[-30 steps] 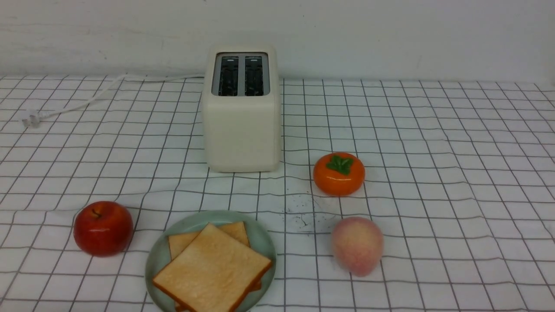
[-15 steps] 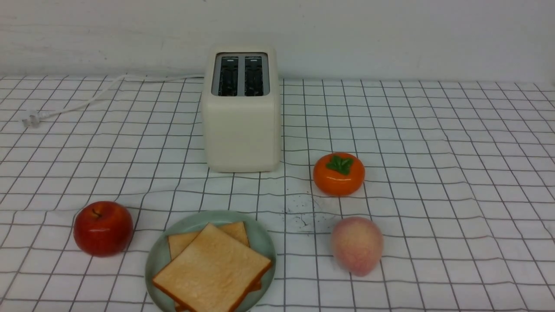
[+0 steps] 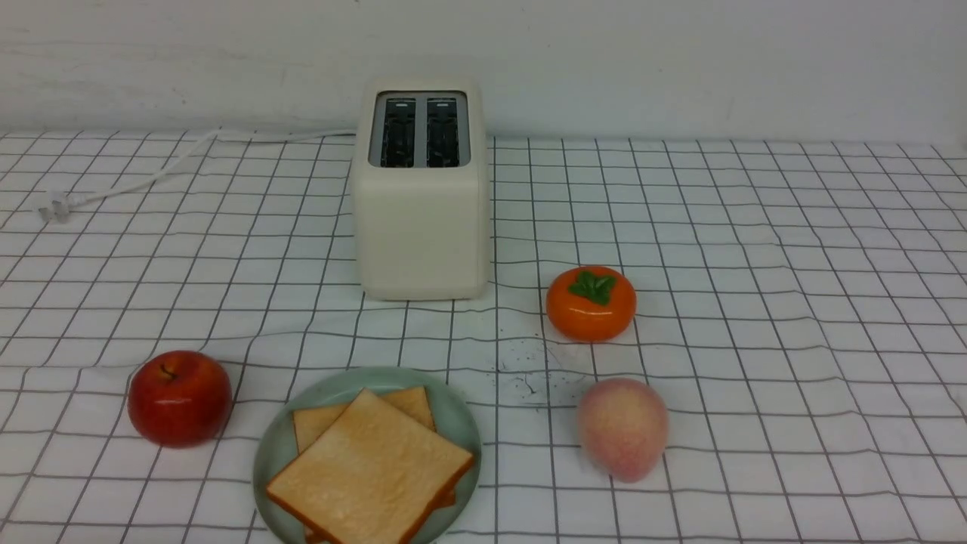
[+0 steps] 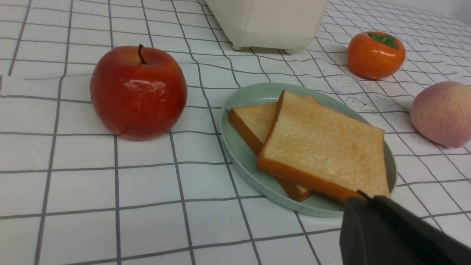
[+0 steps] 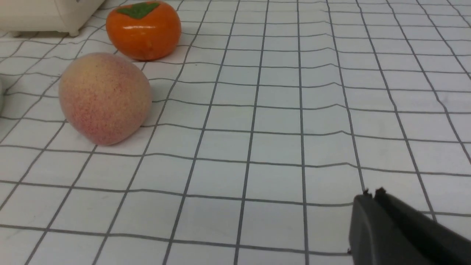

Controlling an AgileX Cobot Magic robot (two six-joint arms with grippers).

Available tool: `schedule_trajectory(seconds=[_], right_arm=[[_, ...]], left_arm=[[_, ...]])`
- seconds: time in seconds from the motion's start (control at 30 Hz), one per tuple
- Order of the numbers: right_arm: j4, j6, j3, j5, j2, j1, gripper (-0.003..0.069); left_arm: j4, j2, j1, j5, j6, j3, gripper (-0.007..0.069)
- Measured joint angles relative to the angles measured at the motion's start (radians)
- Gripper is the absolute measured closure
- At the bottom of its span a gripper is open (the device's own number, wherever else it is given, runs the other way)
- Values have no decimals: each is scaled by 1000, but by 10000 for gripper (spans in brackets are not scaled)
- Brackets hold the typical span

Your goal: Take toasted bread from bread machine on white checkered table place on plate.

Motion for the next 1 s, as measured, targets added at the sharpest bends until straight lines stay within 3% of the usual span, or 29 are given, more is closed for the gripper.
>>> schedule_trajectory(seconds=[0.83,1.0], right_arm=[[2,0,0,2,0,0,661],[2,0,0,2,0,0,658]], left_arm=[[1,0,0,0,0,0,620],[42,0,39,-67,-6,7,618]])
